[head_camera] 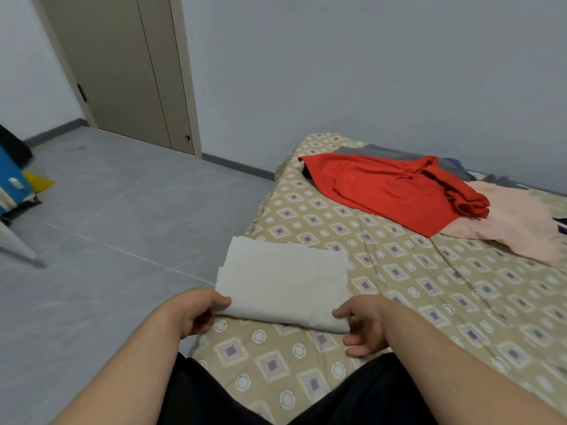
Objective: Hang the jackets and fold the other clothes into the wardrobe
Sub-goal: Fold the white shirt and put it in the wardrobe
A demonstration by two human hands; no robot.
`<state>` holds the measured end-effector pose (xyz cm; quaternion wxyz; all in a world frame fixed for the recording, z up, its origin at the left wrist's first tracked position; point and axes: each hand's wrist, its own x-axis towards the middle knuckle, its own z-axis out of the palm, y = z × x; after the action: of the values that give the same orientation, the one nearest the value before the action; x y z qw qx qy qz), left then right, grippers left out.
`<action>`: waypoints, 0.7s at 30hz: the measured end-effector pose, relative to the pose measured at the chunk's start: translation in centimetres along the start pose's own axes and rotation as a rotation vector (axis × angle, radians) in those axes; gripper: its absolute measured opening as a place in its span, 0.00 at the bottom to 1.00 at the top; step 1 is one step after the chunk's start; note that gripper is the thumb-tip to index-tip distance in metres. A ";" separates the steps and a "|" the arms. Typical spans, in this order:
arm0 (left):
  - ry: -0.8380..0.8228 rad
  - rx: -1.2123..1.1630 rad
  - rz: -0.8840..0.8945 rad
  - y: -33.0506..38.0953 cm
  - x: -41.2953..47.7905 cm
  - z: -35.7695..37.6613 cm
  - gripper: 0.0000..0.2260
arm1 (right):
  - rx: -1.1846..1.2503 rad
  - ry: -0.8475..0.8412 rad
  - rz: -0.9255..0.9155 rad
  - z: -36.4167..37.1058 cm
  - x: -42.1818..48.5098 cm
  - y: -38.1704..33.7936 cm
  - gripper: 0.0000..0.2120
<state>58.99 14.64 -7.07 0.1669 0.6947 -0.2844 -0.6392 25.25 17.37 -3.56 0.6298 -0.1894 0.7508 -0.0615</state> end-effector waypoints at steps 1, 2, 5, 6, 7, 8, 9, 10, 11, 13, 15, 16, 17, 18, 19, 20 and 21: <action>-0.013 -0.029 -0.029 0.0 0.0 0.1 0.07 | 0.034 -0.025 0.006 0.1 -0.1 0.0 0.11; -0.030 -0.061 -0.053 -0.1 -0.1 0.2 0.07 | 0.064 -0.037 0.011 0.0 -0.2 0.0 0.11; -0.066 -0.136 -0.064 -0.1 -0.1 0.4 0.08 | 0.134 -0.038 0.000 0.2 -0.1 -0.1 0.11; -0.063 -0.162 -0.055 -0.1 0.0 0.5 0.08 | 0.163 -0.033 -0.011 0.3 0.1 -0.2 0.11; -0.050 -0.191 -0.045 0.0 0.1 0.6 0.09 | 0.206 -0.023 -0.026 0.4 0.2 -0.3 0.10; -0.033 -0.219 -0.038 0.0 0.3 0.8 0.09 | 0.260 -0.001 -0.041 0.5 0.4 -0.4 0.09; -0.016 -0.244 -0.038 0.1 0.5 0.9 0.09 | 0.308 0.028 -0.055 0.5 0.5 -0.5 0.08; -0.001 -0.264 -0.045 0.1 0.6 1.1 0.09 | 0.335 0.061 -0.064 0.6 0.7 -0.5 0.07; 0.017 -0.275 -0.053 0.1 0.7 1.3 0.09 | 0.339 0.092 -0.073 0.7 0.8 -0.5 0.07; 0.059 -0.276 -0.056 0.1 0.8 1.7 0.09 | 0.317 0.126 -0.099 1.2 0.8 -0.5 0.08; 0.103 -0.269 -0.017 0.1 1.0 2.3 0.08 | 0.308 0.125 -0.122 1.5 0.6 -0.4 0.08; 0.113 -0.282 0.014 0.1 1.2 2.5 0.07 | 0.302 0.116 -0.129 1.4 0.5 -0.4 0.08; 0.114 -0.307 0.039 0.1 1.2 2.6 0.07 | 0.297 0.101 -0.130 1.4 0.3 -0.4 0.08; 0.104 -0.329 0.053 0.1 1.2 2.6 0.07 | 0.291 0.075 -0.127 1.3 0.1 -0.4 0.07; 0.091 -0.336 0.059 0.2 1.1 2.5 0.07 | 0.283 0.042 -0.117 1.2 -0.1 -0.4 0.07; 0.079 -0.331 0.059 0.2 1.0 2.5 0.08 | 0.274 0.015 -0.106 1.3 -0.2 -0.4 0.07; 0.071 -0.320 0.062 0.2 1.0 2.5 0.08 | 0.267 0.003 -0.098 1.3 -0.2 -0.5 0.07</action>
<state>56.55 14.23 -8.10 0.3049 0.6724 -0.1942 -0.6459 26.66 17.22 -3.46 0.6446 -0.1401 0.7266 -0.1919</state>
